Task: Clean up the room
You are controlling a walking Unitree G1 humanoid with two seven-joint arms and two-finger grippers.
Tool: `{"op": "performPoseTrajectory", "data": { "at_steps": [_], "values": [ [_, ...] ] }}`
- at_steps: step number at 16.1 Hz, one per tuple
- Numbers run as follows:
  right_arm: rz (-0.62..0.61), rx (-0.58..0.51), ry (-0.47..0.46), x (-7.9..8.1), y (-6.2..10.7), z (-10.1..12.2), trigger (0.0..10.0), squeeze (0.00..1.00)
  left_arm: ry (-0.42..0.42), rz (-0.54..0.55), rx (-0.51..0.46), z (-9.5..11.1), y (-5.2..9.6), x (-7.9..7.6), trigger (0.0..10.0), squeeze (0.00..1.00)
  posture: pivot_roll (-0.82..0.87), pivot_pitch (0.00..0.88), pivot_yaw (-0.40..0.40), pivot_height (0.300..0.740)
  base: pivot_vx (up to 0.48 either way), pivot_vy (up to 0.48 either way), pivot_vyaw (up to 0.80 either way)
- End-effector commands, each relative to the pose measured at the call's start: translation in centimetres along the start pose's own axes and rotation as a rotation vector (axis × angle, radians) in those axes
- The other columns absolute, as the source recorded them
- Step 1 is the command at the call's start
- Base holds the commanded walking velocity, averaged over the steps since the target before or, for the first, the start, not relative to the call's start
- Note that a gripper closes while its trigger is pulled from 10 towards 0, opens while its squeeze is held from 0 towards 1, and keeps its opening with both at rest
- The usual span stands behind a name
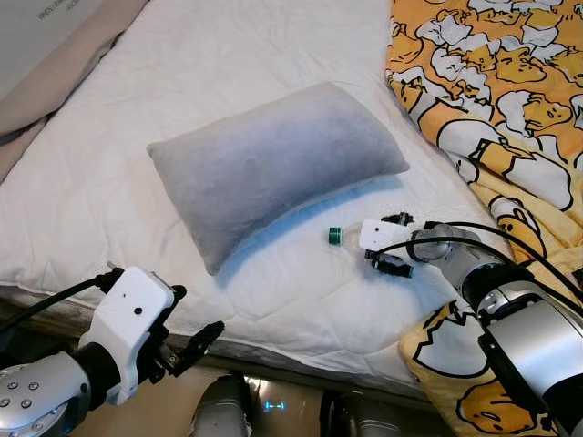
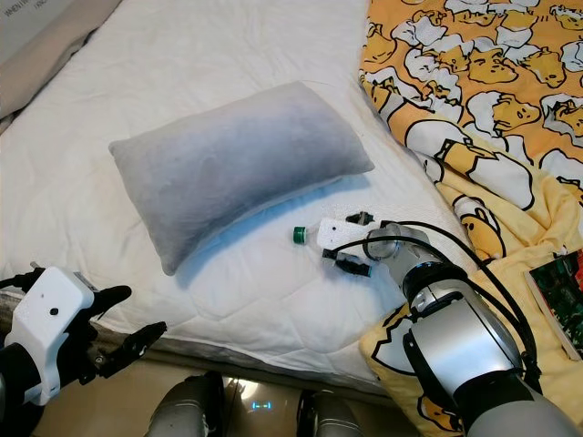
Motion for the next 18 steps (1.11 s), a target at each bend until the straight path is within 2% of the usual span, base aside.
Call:
{"op": "performPoseTrajectory", "data": {
  "at_steps": [1,2,5,6,11,15,18],
  "values": [
    [0.099,0.044,-0.004,2.6,-0.3,-1.3,4.6,0.0,-0.015,-0.013,0.0,0.1,0.4,-0.6,10.0,0.0,0.31,0.248,-0.045,0.74,0.0,0.0,0.0],
    [0.091,0.041,-0.031,2.4,-0.3,-1.3,0.0,0.0,-0.016,-0.045,-0.001,0.1,0.3,-1.1,10.0,0.0,0.3,0.239,-0.045,0.74,0.0,0.0,0.0],
    [0.074,0.028,-0.051,1.9,-0.2,-1.0,0.0,0.0,-0.016,-0.085,0.01,0.0,0.3,-1.5,10.0,0.0,0.3,0.23,-0.045,0.74,0.0,0.0,0.0],
    [0.057,0.013,-0.064,1.2,-0.1,-0.6,0.0,0.0,-0.029,-0.13,0.038,-0.3,0.1,-2.0,10.0,0.0,0.29,0.215,-0.044,0.74,0.0,0.0,0.0],
    [0.044,-0.006,-0.08,0.0,0.3,-0.3,0.0,0.0,-0.049,-0.167,0.065,-0.5,-0.3,-1.9,10.0,0.0,0.27,0.174,-0.051,0.74,0.0,0.0,0.0],
    [0.03,-0.012,-0.104,-0.6,0.6,-0.4,0.0,0.0,-0.051,-0.184,0.05,-0.2,-1.4,-1.8,10.0,0.0,0.26,0.138,-0.054,0.74,0.0,0.0,0.0],
    [-0.028,-0.048,-0.215,-1.8,1.1,-0.5,0.0,0.0,-0.05,-0.192,0.044,-0.3,-2.4,-1.5,10.0,0.0,0.22,0.086,-0.051,0.74,0.0,0.0,0.0]
  ]
}}
Point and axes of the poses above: a point about 5 cm out from each wrist's last joint towards the gripper, its own y axis pointing back from the gripper into the wrist, its own z axis along the axis of the wrist's last joint, x = y × z, the point moved 5 cm from there along -y, pointing out of the wrist towards the gripper, and after that the axes turned 10 degrees about y, right-handed, at the moved point
